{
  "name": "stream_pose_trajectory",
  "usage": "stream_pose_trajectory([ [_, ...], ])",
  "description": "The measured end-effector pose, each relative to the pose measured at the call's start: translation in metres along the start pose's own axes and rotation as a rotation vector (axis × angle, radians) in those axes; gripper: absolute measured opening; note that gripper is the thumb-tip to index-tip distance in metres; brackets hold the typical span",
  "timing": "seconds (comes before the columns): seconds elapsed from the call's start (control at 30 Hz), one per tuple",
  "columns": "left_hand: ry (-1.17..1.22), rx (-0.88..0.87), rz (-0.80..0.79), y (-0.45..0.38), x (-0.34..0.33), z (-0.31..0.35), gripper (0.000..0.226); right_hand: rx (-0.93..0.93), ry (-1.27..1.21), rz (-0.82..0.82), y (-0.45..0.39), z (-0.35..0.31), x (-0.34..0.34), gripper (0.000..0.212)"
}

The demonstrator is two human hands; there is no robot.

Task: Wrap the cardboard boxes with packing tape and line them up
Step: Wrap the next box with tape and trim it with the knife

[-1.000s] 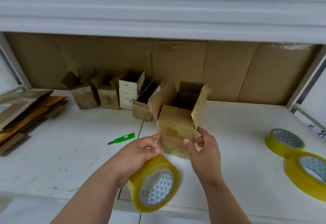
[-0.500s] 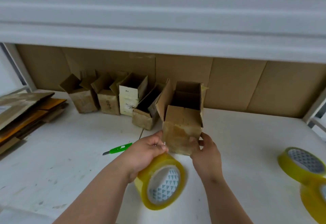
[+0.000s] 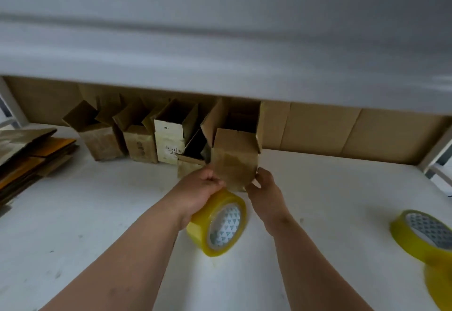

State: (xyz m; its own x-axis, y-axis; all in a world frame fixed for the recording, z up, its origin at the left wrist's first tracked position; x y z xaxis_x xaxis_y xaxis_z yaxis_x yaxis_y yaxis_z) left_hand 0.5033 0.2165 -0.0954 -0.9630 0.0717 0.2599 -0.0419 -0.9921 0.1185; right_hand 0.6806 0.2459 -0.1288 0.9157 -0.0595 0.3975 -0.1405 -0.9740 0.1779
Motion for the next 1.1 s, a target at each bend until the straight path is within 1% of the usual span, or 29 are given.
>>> stream_pose_trajectory([
  [0.07,0.018,-0.019,0.02,0.0,0.006,0.001,0.013,-0.022,-0.033,-0.022,0.002,0.002,-0.004,0.059],
  [0.13,0.045,-0.035,0.059,0.003,0.012,0.003,0.007,-0.014,-0.116,-0.024,0.006,0.001,-0.003,0.064],
  [0.23,0.082,-0.024,0.119,0.005,0.02,0.0,0.012,0.017,-0.221,0.024,0.015,-0.001,0.003,0.062],
  [0.3,0.107,-0.021,0.155,0.008,0.022,-0.001,0.011,0.052,-0.242,0.115,0.026,-0.003,0.012,0.05],
  [0.37,0.14,-0.027,0.181,0.013,0.023,-0.002,0.006,0.122,-0.228,0.215,0.042,-0.007,0.02,0.028],
  [0.43,0.164,-0.018,0.229,0.02,0.025,-0.003,0.005,0.187,-0.254,0.25,0.061,-0.012,0.02,0.011],
  [0.47,0.18,-0.012,0.258,0.024,0.025,-0.004,0.005,0.216,-0.272,0.233,0.07,-0.014,0.017,0.004],
  [0.5,0.193,-0.009,0.289,0.027,0.026,-0.005,0.005,0.231,-0.28,0.2,0.079,-0.018,0.012,0.006],
  [0.57,0.211,-0.017,0.337,0.036,0.026,-0.005,0.006,0.217,-0.236,0.103,0.091,-0.021,-0.001,0.02],
  [0.63,0.223,-0.03,0.353,0.046,0.021,-0.004,0.007,0.175,-0.14,0.001,0.095,-0.02,-0.014,0.031],
  [0.7,0.201,-0.066,0.358,0.059,0.015,-0.002,0.009,0.114,-0.09,-0.053,0.1,-0.016,-0.02,0.037],
  [0.73,0.184,-0.09,0.363,0.065,0.012,0.0,0.009,0.077,-0.112,-0.074,0.102,-0.014,-0.021,0.034],
  [0.8,0.151,-0.13,0.383,0.079,0.009,0.003,0.014,-0.019,-0.237,-0.145,0.112,-0.011,-0.025,0.021],
  [0.83,0.13,-0.142,0.394,0.085,0.008,0.004,0.016,-0.058,-0.298,-0.181,0.118,-0.01,-0.028,0.02],
  [0.9,0.124,-0.152,0.424,0.098,0.006,0.004,0.015,-0.1,-0.35,-0.236,0.127,-0.004,-0.035,0.032],
  [0.93,0.138,-0.155,0.443,0.104,0.006,0.002,0.012,-0.094,-0.365,-0.265,0.132,-0.003,-0.038,0.036],
  [1.0,0.144,-0.169,0.468,0.116,0.005,0.003,0.011,-0.062,-0.391,-0.312,0.141,-0.006,-0.04,0.029],
  [1.07,0.049,-0.221,0.473,0.127,0.005,0.009,0.016,-0.016,-0.362,-0.305,0.146,-0.009,-0.035,0.021],
  [1.1,-0.018,-0.251,0.47,0.133,0.005,0.013,0.017,0.015,-0.322,-0.289,0.149,-0.013,-0.032,0.021],
])
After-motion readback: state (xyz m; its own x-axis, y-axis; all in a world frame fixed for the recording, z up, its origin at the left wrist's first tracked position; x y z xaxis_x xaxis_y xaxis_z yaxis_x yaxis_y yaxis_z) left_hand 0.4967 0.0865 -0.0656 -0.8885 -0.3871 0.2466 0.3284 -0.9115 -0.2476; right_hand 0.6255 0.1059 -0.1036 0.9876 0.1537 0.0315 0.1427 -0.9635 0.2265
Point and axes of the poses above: each hand's wrist, its own y-axis away from the middle knuckle, its own x-axis out of the back of the hand, z = x × y, the point moved 8 cm from there along -y, towards the middle knuckle, and after that the axes turned 5 degrees about -x, right-handed, at the moved point
